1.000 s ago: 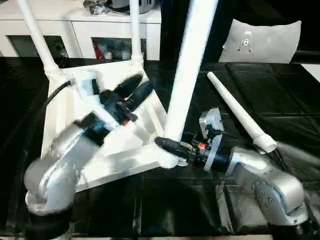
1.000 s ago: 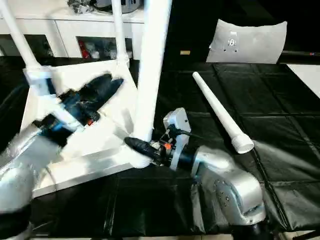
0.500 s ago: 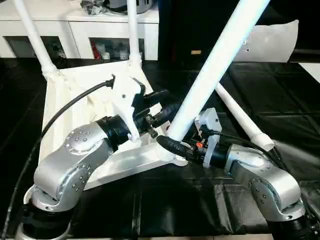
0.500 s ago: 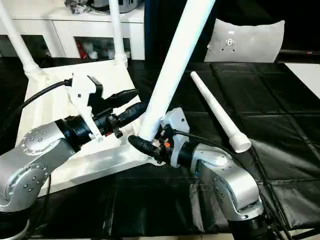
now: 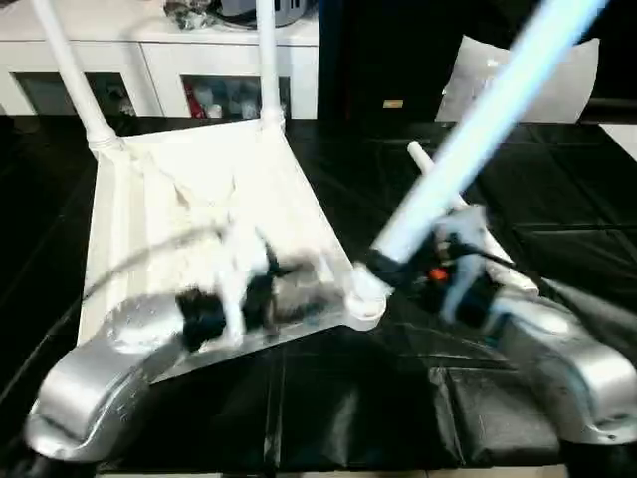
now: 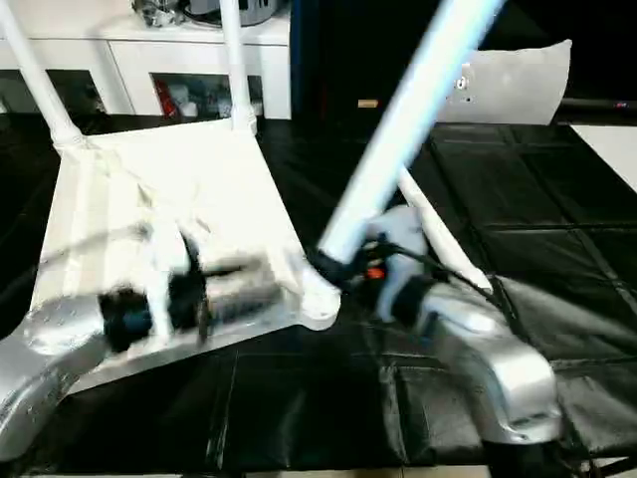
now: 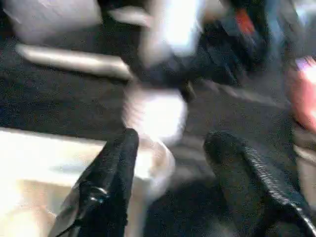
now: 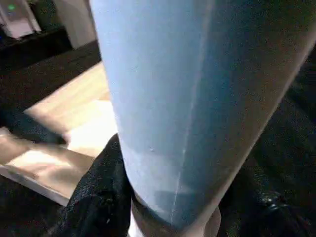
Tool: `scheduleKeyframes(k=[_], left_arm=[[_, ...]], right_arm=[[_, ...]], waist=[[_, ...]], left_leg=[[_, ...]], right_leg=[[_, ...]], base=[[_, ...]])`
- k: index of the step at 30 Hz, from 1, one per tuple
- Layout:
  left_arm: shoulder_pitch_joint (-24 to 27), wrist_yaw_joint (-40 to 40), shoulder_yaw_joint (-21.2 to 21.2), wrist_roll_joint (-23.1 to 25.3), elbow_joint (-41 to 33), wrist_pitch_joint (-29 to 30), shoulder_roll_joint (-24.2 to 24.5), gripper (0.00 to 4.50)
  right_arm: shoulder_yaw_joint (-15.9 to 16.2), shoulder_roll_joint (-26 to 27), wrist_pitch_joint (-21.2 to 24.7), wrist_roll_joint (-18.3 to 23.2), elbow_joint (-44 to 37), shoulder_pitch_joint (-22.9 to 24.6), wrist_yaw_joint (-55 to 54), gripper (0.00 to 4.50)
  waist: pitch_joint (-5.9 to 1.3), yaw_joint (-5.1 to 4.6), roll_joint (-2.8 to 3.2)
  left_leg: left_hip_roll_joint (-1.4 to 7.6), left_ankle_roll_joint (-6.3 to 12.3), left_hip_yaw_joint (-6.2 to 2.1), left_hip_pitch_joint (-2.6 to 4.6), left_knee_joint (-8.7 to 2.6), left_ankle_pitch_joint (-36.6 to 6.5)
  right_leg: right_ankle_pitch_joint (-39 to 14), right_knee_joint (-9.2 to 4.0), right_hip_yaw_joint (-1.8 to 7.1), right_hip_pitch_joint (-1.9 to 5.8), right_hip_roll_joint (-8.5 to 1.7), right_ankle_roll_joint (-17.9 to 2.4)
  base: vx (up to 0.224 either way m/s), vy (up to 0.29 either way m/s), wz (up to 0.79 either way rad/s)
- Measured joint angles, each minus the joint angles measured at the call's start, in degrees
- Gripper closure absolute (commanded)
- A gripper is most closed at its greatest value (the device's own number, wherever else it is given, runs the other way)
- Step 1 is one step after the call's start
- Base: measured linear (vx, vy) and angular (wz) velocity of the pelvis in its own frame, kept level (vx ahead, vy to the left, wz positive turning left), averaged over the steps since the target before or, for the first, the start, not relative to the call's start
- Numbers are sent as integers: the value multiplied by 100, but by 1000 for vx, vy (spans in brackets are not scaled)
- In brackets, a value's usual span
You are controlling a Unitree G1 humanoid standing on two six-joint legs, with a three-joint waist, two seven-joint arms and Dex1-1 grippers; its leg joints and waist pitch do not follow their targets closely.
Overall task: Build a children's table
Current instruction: Insert table leg to table base
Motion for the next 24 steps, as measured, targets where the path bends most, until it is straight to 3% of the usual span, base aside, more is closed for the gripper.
scheduleKeyframes(k=[6, 9, 12, 19, 24], left_arm=[[-246, -575, -467, 462, 955, -173, 107, 117], [-419, -640, -538, 663, 1529, -420, -25, 116], [-604, -693, -582, 728, 1914, -557, -80, 87], [-715, -940, -672, 953, 2395, -708, -133, 34], [-837, -907, -746, 1189, 2663, -910, -198, 29]], right_arm=[[-25, -190, 99, 8, -176, 218, 14, 261], [-17, -193, 120, 5, -175, 241, 11, 261], [-23, -197, 120, -1, -175, 240, -2, 261], [-24, -253, 120, -10, -176, 241, -8, 261], [-23, -255, 120, -14, -179, 242, -11, 261]], waist=[[1, 2, 15], [9, -4, 40], [13, -3, 58], [15, -5, 83], [15, -1, 84]], left_leg=[[0, -1, 0, 2, -3, 0], [-1, 0, 4, 1, -2, 1], [0, 0, 4, 2, -2, 1], [0, 1, 4, 1, -3, 1], [0, 1, 4, 2, -3, 1]], right_leg=[[0, -1, -1, 1, 0, 0], [4, -1, 5, 0, -1, -4], [4, 0, 3, -1, -1, -4], [3, -1, 3, -1, -1, -5], [4, 1, 2, 0, -1, -7]], base=[[0, 0, 0], [0, 0, 0], [0, 0, 0], [0, 0, 0], [0, 0, 0]])
